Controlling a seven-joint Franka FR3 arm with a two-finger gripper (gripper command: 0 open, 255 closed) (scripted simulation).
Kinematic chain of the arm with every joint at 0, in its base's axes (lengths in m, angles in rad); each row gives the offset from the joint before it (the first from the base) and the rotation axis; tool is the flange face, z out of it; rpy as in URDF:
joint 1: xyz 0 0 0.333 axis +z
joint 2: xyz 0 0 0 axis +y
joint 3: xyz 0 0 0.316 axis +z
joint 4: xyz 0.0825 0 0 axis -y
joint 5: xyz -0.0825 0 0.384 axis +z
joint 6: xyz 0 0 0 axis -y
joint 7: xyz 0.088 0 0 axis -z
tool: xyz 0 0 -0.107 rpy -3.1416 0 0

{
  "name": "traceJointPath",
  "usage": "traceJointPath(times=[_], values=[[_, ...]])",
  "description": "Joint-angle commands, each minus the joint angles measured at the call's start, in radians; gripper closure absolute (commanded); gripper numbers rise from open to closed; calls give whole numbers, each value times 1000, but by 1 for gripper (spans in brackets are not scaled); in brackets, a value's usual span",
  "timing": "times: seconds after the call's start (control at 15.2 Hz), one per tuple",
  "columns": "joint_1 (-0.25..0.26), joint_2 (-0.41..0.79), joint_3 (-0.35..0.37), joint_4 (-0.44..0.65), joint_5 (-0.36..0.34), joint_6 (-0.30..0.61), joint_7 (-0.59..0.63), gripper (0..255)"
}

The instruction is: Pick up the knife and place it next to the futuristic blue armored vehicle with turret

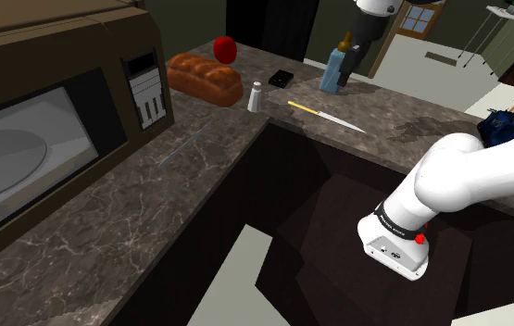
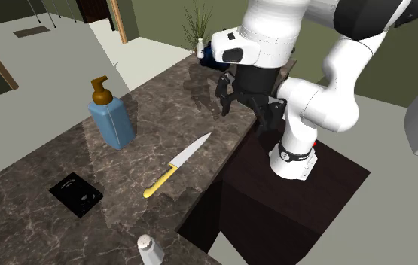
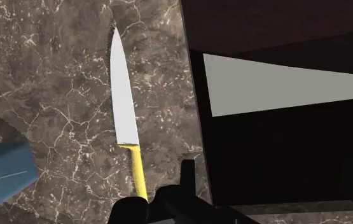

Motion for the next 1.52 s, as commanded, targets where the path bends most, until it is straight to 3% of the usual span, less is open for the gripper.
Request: traceJointPath(times=[0.0,0.79,1.45], values=[[0,0,0,0,0,0,0,0],[-26,361,-170,10,-100,276,-256,0],[-44,711,-256,129,-104,455,-445,0]])
